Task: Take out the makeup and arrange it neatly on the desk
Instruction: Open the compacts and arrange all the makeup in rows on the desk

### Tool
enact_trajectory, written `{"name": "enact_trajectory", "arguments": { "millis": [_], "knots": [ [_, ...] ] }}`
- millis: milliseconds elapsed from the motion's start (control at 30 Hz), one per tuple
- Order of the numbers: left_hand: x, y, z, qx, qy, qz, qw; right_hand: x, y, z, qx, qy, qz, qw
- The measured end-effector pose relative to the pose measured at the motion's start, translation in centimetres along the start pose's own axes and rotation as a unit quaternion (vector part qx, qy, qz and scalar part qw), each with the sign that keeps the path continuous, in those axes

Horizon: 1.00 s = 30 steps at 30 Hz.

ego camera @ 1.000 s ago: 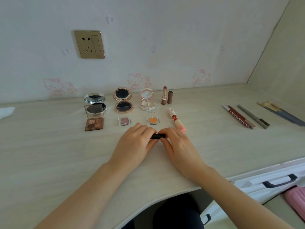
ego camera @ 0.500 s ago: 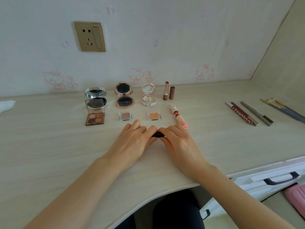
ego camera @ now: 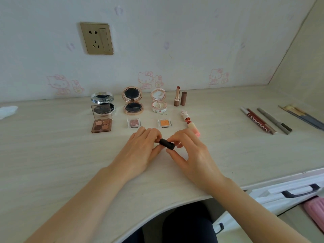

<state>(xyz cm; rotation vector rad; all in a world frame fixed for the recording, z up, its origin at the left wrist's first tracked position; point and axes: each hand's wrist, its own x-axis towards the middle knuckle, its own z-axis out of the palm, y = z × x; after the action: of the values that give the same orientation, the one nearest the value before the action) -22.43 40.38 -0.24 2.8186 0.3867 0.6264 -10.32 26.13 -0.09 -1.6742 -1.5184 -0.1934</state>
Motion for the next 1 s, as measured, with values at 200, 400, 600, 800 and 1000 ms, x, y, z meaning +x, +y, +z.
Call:
{"name": "enact_trajectory", "arguments": {
  "millis": [200,400,600,800,1000],
  "knots": [
    [-0.2,-0.8,0.2,-0.100,0.038,-0.049,0.993,-0.3,0.1,0.2,0.037,0.028,0.032,0.998],
    [0.0,-0.5,0.3,-0.195,0.053,-0.084,0.976,-0.2,0.1,0.1,0.025,0.009,0.061,0.998],
    [0.3,-0.3,0.2,-0.278,0.070,-0.129,0.949,-0.2,-0.1,0.0,0.004,-0.002,0.054,0.999],
    [1.0,0.7,-0.1,-0.364,0.051,-0.149,0.918,0.0,0.2,-0.4,0.080,-0.009,0.103,0.991],
    [1.9,1.7,-0.7,-0.448,0.045,-0.181,0.875,0.5,0.9,-1.9,0.119,0.000,0.104,0.987]
  ]
}}
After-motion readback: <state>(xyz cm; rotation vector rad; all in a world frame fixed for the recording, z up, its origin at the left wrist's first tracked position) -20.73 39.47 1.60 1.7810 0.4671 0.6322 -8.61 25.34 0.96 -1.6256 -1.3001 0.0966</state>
